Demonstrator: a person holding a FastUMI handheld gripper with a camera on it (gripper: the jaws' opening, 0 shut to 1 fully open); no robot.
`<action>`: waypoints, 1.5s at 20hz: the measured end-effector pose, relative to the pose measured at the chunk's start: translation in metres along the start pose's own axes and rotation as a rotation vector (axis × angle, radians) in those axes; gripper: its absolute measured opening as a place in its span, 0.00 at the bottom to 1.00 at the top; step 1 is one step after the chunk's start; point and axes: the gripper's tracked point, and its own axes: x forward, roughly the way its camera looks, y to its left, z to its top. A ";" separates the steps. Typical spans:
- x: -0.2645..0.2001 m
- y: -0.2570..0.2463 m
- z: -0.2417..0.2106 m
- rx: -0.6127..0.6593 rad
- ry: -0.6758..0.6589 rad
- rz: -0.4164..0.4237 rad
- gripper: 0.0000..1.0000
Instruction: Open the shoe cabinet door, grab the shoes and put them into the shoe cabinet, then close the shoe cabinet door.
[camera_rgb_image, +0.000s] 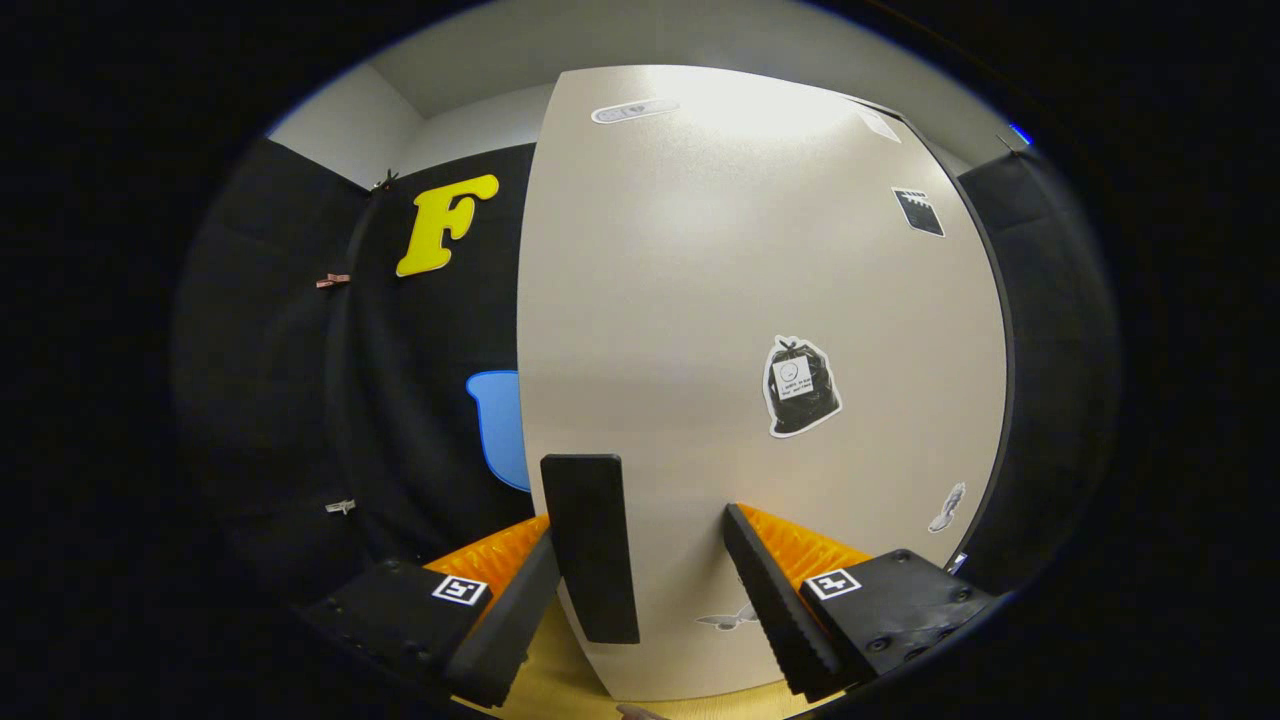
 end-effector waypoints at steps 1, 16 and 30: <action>-0.004 0.001 0.004 -0.004 -0.015 0.002 0.99; -0.101 -0.012 0.041 -0.015 -0.065 0.056 0.99; -0.209 -0.076 0.056 -0.018 -0.059 0.090 0.99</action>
